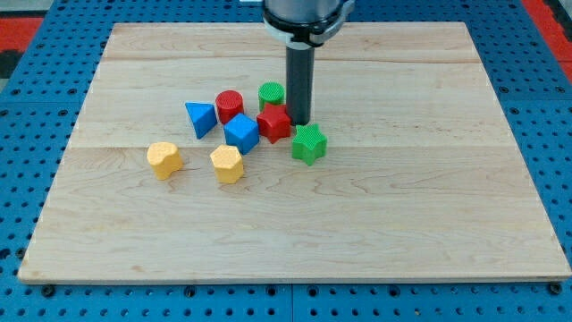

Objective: Point your arm towards the green circle

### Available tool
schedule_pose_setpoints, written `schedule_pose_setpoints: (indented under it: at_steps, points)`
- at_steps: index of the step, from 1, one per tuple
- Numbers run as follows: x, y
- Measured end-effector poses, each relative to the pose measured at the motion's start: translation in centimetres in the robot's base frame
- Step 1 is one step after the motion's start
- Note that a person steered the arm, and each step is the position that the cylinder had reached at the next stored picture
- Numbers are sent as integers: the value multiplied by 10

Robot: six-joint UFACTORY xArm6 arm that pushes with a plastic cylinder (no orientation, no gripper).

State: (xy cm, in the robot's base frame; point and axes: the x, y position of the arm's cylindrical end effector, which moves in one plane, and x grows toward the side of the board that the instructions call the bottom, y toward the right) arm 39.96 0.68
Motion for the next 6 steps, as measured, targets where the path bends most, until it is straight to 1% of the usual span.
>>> schedule_pose_setpoints:
  at_steps: [2, 4, 5, 6]
  points:
    - [-2, 12]
    - [-57, 16]
    - [-94, -8]
    - [-87, -46]
